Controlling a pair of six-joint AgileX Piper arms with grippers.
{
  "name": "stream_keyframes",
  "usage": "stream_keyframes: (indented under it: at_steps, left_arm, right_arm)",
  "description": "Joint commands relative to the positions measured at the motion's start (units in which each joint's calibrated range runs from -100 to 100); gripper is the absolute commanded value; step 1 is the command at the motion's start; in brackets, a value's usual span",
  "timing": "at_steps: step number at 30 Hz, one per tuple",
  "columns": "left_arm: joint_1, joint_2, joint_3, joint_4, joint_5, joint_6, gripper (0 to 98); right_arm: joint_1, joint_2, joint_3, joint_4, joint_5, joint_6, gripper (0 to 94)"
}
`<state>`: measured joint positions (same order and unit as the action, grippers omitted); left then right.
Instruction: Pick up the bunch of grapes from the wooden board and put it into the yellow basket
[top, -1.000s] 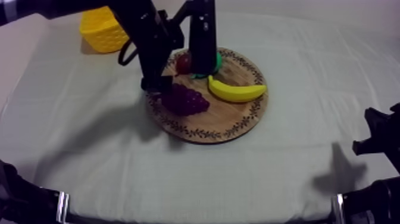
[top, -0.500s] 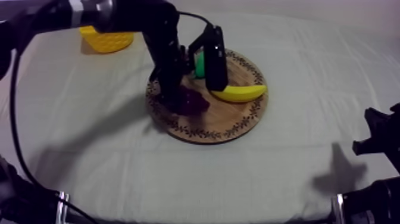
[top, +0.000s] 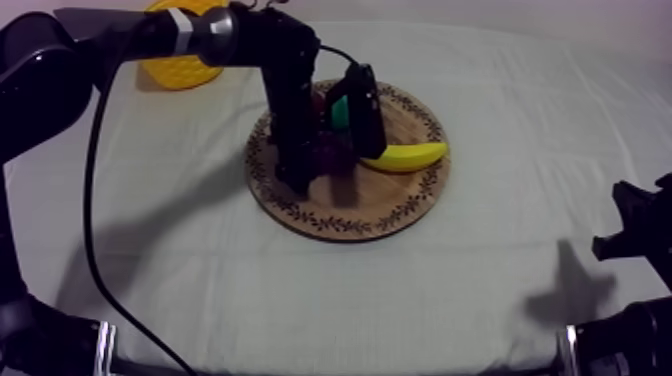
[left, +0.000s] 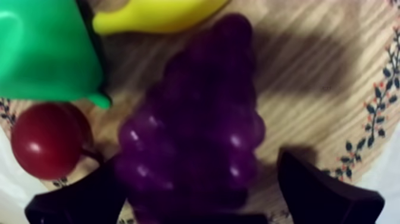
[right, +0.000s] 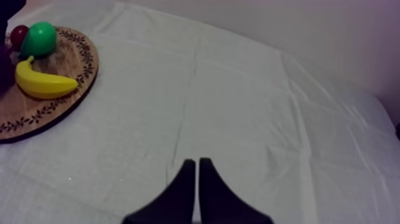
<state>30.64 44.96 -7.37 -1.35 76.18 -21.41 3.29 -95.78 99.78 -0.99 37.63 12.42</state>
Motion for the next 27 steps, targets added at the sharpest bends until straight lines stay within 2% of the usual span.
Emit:
stream_keyframes:
  at_steps: [1,6,16,27]
  left_arm:
    - [0.1,0.0,0.2,0.01,0.0,0.0,94.6]
    - [0.6,-1.1,1.7,0.14,-1.4,0.2,90.3]
    - [2.1,-2.3,2.7,0.18,-2.4,0.9,73.2]
    - [2.8,-4.1,4.7,0.69,-4.3,2.0,43.9]
  right_arm:
    - [0.0,0.0,0.0,0.0,0.0,0.0,0.3]
    - [0.0,0.0,0.0,0.0,0.0,0.0,0.3]
    - [0.0,0.0,0.0,0.0,0.0,0.0,0.3]
    - [0.0,0.0,0.0,0.0,0.0,0.0,0.3]
